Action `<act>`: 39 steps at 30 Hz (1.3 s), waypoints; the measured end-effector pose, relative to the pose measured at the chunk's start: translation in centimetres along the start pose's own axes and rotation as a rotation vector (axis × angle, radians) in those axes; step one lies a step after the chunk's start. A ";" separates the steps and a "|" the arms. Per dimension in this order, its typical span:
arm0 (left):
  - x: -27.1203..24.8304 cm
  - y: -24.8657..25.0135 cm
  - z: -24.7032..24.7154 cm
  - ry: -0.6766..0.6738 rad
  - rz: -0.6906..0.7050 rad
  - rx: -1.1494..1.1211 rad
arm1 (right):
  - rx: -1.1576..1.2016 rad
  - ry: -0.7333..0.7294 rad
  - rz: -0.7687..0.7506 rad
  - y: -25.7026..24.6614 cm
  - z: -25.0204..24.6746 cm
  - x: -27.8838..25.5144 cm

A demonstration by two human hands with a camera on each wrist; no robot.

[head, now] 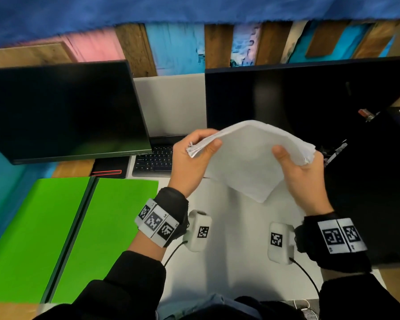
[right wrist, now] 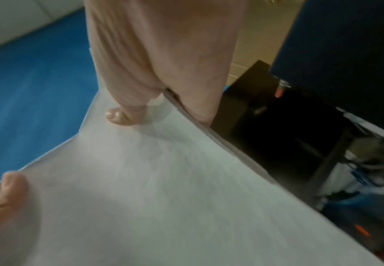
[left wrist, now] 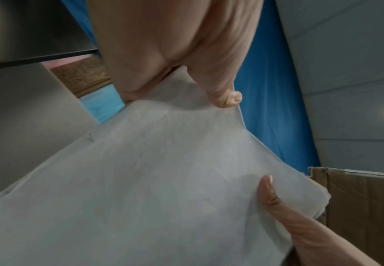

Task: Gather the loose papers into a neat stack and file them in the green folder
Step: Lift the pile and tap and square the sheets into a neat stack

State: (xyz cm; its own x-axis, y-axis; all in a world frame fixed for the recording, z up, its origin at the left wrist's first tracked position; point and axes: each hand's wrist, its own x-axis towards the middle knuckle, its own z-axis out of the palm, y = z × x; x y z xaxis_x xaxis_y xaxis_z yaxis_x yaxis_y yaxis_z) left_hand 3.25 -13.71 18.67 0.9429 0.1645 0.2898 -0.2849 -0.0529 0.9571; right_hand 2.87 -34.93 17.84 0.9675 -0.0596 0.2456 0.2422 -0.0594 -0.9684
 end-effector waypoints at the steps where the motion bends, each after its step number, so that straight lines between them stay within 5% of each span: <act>1: -0.5 -0.7 0.0 0.001 -0.039 0.016 | 0.000 -0.008 0.041 0.7 0.3 -0.4; 5: -1.6 -2.9 -0.4 0.041 -0.178 0.043 | -0.022 -0.081 0.196 3.4 0.5 -1.2; 10: -0.3 -2.6 -1.1 0.075 -0.153 0.062 | -0.048 -0.056 0.057 3.0 0.0 0.0; 17: 0.4 -3.1 -1.2 0.034 -0.163 0.081 | -0.009 -0.109 0.070 3.5 0.1 0.7; 29: 1.3 -3.0 -1.2 0.082 -0.002 0.002 | 0.010 -0.165 0.202 4.2 0.1 1.1; 35: 0.2 -8.0 -2.9 0.005 -0.354 0.018 | 0.035 -0.102 0.210 3.8 -0.7 1.7; 39: -0.9 -8.7 -2.2 -0.187 -0.445 0.108 | 0.012 -0.120 0.188 3.1 -1.2 2.2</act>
State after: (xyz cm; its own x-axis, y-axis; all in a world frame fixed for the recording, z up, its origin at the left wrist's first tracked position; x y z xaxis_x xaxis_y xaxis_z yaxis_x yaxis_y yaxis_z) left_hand 4.49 -11.28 10.08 0.9867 0.0155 -0.1620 0.1627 -0.1211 0.9792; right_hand 5.66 -36.47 15.40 0.9972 0.0505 0.0543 0.0567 -0.0466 -0.9973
